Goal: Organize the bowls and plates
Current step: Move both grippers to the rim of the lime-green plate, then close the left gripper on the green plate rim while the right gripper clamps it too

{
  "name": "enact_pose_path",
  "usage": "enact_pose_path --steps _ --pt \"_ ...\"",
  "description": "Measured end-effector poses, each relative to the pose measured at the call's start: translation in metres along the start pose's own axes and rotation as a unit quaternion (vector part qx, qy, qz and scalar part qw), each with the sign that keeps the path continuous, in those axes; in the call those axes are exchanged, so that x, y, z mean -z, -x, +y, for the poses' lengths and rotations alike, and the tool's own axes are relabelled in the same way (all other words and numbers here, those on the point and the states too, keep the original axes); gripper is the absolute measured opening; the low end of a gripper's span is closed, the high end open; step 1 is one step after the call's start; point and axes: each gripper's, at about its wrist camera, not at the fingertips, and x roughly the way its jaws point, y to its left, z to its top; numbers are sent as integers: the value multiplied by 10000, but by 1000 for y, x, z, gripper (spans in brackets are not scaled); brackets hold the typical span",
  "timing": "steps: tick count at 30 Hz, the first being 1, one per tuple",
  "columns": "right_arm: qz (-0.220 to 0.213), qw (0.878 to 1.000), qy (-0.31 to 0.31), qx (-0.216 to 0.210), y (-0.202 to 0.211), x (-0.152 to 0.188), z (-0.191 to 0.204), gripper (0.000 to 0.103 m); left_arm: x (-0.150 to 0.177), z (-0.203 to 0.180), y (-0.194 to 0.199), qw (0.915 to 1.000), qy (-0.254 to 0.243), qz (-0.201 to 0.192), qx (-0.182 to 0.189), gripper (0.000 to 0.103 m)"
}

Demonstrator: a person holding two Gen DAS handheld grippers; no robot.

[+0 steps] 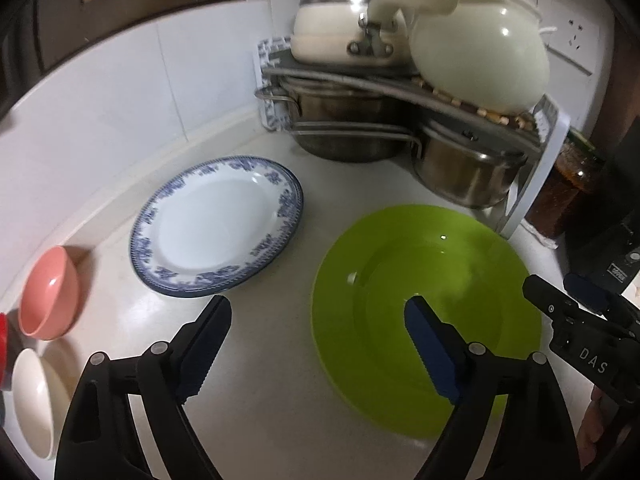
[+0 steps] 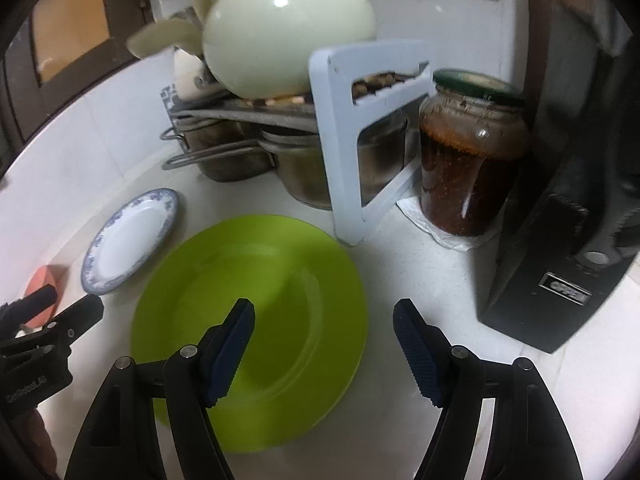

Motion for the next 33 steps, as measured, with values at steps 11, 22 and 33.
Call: enact_pose_path --steps 11,22,33 --pt "165 9997 43 184 -35 -3 -7 72 2 -5 -46 9992 -92 358 160 76" --pt "360 9993 -15 103 -55 2 -9 63 -1 -10 -60 9982 -142 489 320 55" --pt "394 9991 122 138 -60 2 -6 51 0 -10 -68 9979 -89 546 333 39"
